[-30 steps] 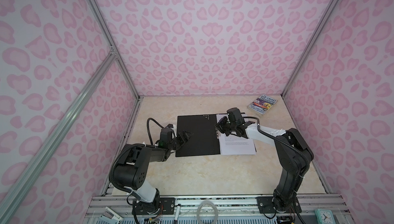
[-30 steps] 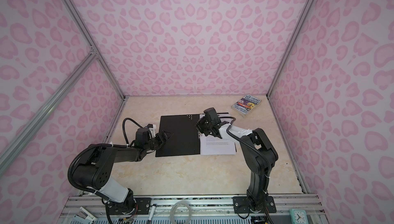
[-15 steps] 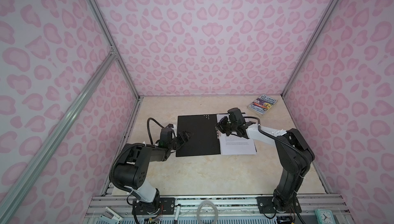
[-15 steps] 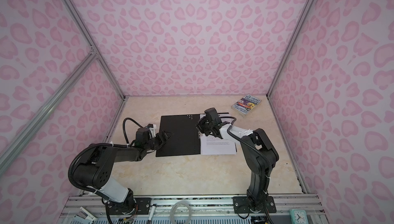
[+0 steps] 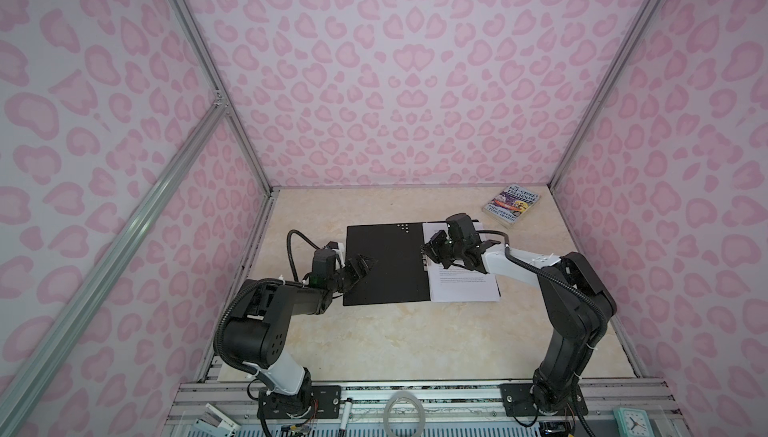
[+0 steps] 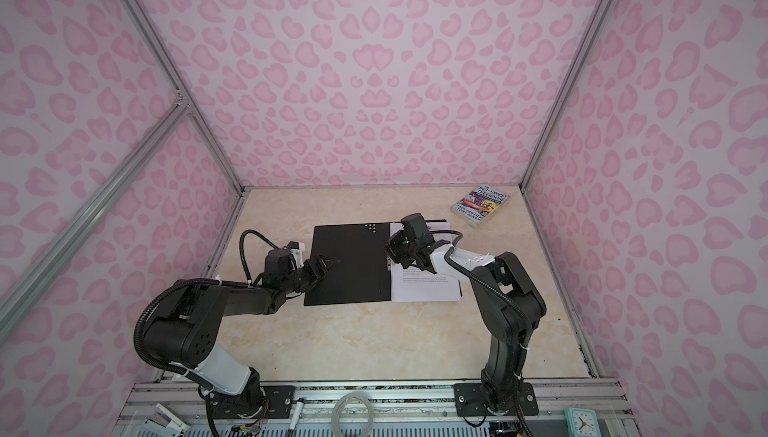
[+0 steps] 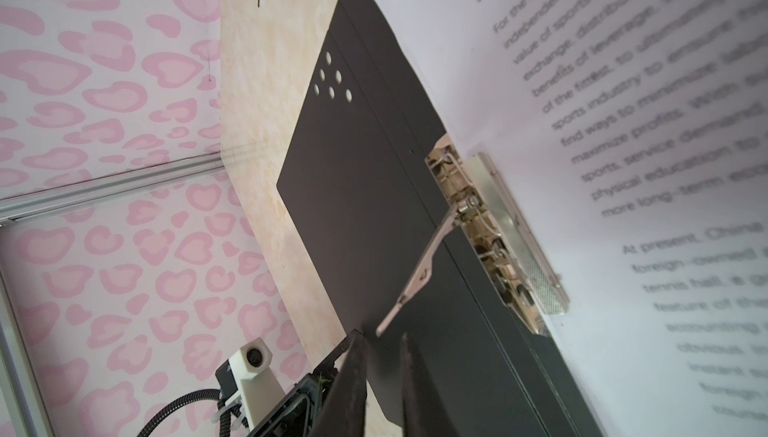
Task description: Put the files into the folder
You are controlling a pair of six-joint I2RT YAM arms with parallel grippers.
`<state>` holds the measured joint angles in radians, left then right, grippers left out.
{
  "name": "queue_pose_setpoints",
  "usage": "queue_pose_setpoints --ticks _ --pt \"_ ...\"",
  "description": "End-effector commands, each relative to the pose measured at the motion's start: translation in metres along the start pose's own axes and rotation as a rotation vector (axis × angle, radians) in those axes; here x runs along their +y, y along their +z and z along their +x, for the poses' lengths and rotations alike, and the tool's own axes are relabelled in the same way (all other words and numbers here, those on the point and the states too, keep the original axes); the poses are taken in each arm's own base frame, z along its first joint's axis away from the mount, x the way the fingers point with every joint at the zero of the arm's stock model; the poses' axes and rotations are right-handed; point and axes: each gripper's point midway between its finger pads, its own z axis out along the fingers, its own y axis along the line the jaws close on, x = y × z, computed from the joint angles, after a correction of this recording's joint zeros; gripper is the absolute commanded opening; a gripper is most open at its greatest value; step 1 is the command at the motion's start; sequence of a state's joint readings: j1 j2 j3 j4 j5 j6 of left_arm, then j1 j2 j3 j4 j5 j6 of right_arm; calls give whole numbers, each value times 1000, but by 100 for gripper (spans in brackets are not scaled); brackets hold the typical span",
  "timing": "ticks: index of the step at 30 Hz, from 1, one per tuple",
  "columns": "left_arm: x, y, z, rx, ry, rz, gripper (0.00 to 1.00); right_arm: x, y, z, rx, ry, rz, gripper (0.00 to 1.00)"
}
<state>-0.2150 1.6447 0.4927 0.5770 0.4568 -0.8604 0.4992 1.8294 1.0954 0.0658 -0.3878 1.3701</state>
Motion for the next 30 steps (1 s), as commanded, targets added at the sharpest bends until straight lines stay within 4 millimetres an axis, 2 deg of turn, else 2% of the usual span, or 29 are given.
queue_pose_setpoints --ticks 1,9,30 --pt "60 -8 51 166 -148 -239 89 2 3 -2 0 4 -14 18" --pt "60 -8 50 166 -148 -237 89 7 7 -6 12 5 -29 17" --pt "60 -9 51 169 -156 -234 89 -4 11 -2 35 25 -16 13"
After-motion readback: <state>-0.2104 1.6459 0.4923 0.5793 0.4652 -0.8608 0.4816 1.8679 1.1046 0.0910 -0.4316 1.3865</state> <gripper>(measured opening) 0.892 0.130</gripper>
